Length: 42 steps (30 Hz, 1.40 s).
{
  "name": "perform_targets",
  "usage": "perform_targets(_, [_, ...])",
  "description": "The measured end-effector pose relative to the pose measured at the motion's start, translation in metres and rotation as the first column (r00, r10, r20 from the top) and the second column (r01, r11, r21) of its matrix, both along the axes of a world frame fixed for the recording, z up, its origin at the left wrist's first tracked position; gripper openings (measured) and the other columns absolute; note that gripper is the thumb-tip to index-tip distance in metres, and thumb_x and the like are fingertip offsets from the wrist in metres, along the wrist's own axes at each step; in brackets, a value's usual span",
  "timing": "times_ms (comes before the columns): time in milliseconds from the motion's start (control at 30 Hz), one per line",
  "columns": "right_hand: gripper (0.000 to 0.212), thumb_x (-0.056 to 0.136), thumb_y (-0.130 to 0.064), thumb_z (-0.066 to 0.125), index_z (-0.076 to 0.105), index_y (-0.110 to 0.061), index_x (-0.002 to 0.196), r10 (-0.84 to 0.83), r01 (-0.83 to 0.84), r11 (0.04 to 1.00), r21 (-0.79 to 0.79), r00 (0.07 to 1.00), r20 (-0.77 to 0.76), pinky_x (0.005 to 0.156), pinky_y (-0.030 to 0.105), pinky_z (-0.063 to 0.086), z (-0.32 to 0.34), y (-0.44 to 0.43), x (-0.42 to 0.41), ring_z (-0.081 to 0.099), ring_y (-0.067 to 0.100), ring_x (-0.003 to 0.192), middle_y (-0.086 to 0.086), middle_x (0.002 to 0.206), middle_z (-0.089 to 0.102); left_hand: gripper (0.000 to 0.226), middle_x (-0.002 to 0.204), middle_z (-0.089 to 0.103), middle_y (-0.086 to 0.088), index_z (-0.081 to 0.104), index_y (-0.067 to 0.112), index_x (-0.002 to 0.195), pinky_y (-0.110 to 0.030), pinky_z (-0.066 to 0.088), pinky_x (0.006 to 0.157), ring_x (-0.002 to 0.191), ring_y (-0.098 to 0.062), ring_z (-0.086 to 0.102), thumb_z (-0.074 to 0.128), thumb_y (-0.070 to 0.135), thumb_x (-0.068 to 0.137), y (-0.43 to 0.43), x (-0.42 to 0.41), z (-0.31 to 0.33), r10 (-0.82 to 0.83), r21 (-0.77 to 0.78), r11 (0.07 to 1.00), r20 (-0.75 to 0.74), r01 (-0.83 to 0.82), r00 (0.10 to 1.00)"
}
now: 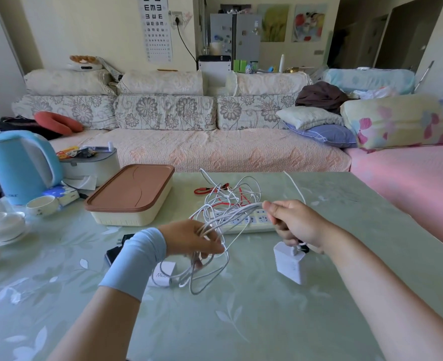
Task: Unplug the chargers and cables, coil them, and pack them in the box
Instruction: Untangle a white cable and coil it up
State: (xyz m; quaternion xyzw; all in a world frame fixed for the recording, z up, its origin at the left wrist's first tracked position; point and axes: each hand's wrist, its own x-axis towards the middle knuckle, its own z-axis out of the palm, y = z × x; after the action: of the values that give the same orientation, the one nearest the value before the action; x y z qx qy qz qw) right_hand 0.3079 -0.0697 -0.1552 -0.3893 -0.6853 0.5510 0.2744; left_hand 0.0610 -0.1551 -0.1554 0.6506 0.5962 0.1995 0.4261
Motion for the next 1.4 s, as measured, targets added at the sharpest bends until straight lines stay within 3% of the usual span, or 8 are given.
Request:
perform_targets(133, [0.037, 0.095, -0.038, 0.053, 0.047, -0.014, 0.068, 0.065, -0.069, 0.996, -0.058, 0.995, -0.078, 0.039, 0.018, 0.02, 0.003, -0.004, 0.002, 0.014, 0.011, 0.039, 0.001, 0.059, 0.021, 0.033, 0.065, 0.068, -0.003, 0.06, 0.013, 0.066, -0.027, 0.047, 0.086, 0.06, -0.02, 0.066, 0.056, 0.031, 0.094, 0.003, 0.012, 0.001, 0.073, -0.048, 0.996, -0.097, -0.078, 0.993])
perform_targets(367, [0.013, 0.095, -0.02, 0.063, 0.064, -0.021, 0.108, 0.047, -0.074, 0.948, 0.309, 0.995, 0.093, 0.035, 0.015, 0.027, 0.007, -0.011, 0.004, 0.028, 0.006, 0.033, -0.014, 0.045, 0.041, 0.051, 0.032, 0.026, -0.001, 0.033, 0.017, 0.05, -0.049, 0.055, 0.086, 0.039, -0.026, 0.054, 0.057, 0.029, 0.093, -0.001, 0.002, 0.008, 0.096, -0.037, 0.995, 0.499, -0.09, 0.862])
perform_targets(600, [0.027, 0.101, -0.041, 0.047, 0.068, -0.026, 0.094, -0.206, -0.242, 0.709, 0.662, 0.827, 0.523, 0.066, 0.033, 0.04, 0.007, -0.011, -0.005, 0.047, 0.017, 0.066, -0.006, 0.06, 0.048, 0.049, 0.04, 0.049, 0.001, 0.03, 0.022, 0.053, -0.045, 0.047, 0.087, 0.049, -0.024, 0.052, 0.054, 0.03, 0.095, 0.005, -0.003, 0.005, -0.086, -0.052, 0.954, 0.895, 0.294, 0.437])
perform_targets(767, [0.034, 0.104, -0.03, 0.039, 0.055, -0.024, 0.075, -0.069, -0.169, 0.877, 0.451, 0.882, 0.465, 0.066, 0.031, 0.043, 0.002, -0.016, -0.018, 0.052, 0.012, 0.06, -0.008, 0.057, 0.054, 0.037, 0.064, 0.056, -0.003, 0.04, 0.017, 0.061, -0.041, 0.048, 0.091, 0.068, -0.025, 0.057, 0.071, 0.023, 0.08, 0.008, 0.001, 0.005, -0.018, -0.048, 0.978, 0.949, 0.202, 0.315])
perform_targets(900, [0.035, 0.107, -0.018, 0.034, 0.049, -0.01, 0.077, 0.055, -0.053, 0.993, 0.109, 0.998, -0.013, 0.057, 0.029, 0.049, 0.0, -0.014, -0.005, 0.058, 0.025, 0.054, 0.003, 0.057, 0.054, 0.031, 0.092, 0.065, -0.009, 0.055, 0.007, 0.082, -0.035, 0.051, 0.09, 0.084, -0.025, 0.064, 0.076, 0.003, 0.059, 0.004, 0.004, 0.0, -0.017, -0.03, 0.997, 0.807, 0.069, 0.59])
perform_targets(1000, [0.028, 0.106, -0.022, 0.035, 0.048, -0.01, 0.084, 0.068, -0.109, 0.984, -0.141, 0.96, -0.272, 0.045, 0.027, 0.046, 0.003, -0.011, 0.008, 0.043, 0.015, 0.039, 0.0, 0.059, 0.041, 0.034, 0.094, 0.073, -0.009, 0.068, 0.003, 0.092, -0.038, 0.051, 0.093, 0.087, -0.02, 0.067, 0.07, 0.017, 0.062, 0.005, 0.008, -0.003, 0.128, 0.112, 0.981, 0.253, -0.16, 0.959])
perform_targets(1100, [0.028, 0.105, -0.026, 0.038, 0.049, -0.014, 0.082, 0.007, -0.101, 0.96, -0.261, 0.94, -0.34, 0.037, 0.02, 0.032, 0.004, -0.006, 0.012, 0.027, 0.007, 0.034, -0.004, 0.059, 0.027, 0.033, 0.099, 0.072, -0.006, 0.077, 0.031, 0.083, -0.04, 0.048, 0.098, 0.1, -0.025, 0.065, 0.06, 0.053, 0.064, 0.009, 0.006, -0.004, 0.174, 0.182, 0.973, -0.195, -0.139, 0.965])
perform_targets(1400, [0.032, 0.105, -0.028, 0.037, 0.045, -0.02, 0.075, -0.224, 0.05, 0.906, -0.421, 0.9, -0.375, 0.034, 0.016, 0.022, 0.005, 0.002, 0.01, 0.02, 0.004, 0.031, -0.01, 0.05, 0.023, 0.041, 0.092, 0.074, -0.002, 0.067, -0.003, 0.093, -0.023, 0.045, 0.085, 0.087, -0.01, 0.065, 0.076, 0.033, 0.077, 0.004, 0.016, 0.002, 0.075, 0.304, 0.939, 0.269, -0.159, 0.96])
